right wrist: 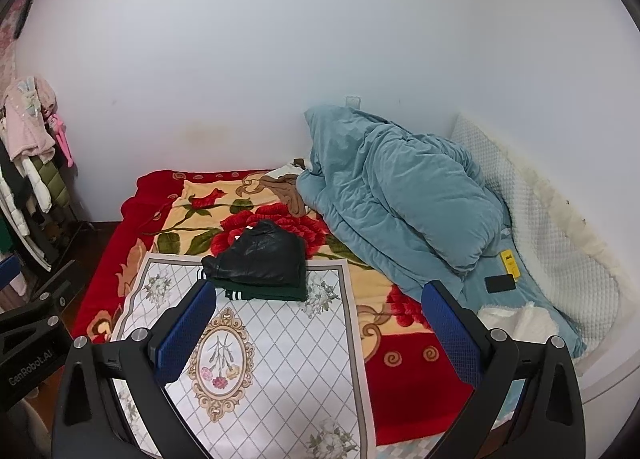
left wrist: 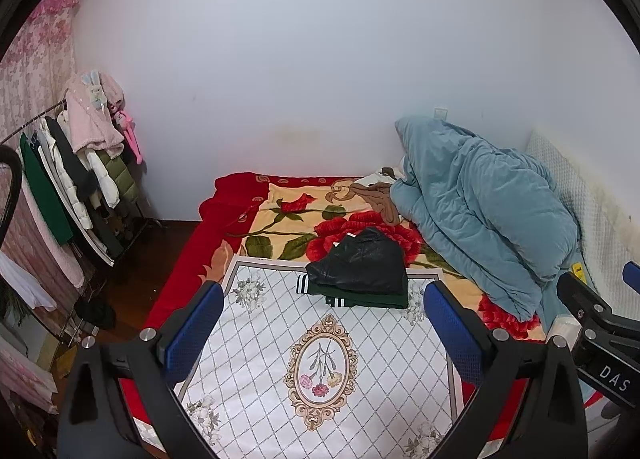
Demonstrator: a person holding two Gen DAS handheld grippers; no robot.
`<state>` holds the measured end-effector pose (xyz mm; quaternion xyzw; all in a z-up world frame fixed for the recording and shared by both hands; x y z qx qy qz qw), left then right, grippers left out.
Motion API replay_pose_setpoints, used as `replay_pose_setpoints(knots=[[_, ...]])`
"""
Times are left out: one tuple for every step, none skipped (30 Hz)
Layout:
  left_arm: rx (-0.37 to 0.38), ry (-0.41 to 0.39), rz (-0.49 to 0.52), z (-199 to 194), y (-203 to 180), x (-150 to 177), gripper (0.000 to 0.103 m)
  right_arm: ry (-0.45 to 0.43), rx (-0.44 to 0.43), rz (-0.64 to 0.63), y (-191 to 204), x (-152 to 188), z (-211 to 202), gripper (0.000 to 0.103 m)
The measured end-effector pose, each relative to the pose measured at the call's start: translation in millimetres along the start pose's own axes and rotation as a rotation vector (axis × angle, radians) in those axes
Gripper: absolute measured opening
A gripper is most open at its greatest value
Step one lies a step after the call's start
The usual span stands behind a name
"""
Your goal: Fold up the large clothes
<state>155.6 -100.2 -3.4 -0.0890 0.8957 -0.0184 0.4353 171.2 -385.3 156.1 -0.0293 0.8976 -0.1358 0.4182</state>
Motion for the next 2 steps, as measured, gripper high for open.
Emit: replay_pose_setpoints(knots=[[-0.001, -0.002, 0.003, -0.7, -0.3, -2.4, 0.102, 0.000, 0.000, 0.001, 0.2, 0.9, -0.9, 0.103], [0.001, 0.000, 0.005, -1.5, -0.2, -4.2, 0.102, -0.001, 0.001, 0.004, 0.2, 0.5, -1.3, 0.103]])
Point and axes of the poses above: each gripper's, at about its wrist camera, not at the fingertips, and z roughly the way its jaws point, y to its left, x to its underside, the point moved 4 cm from there along z, roughly the way its jaws point, and after that the axes turned 11 degrees about -z, right-handed, at the moved point
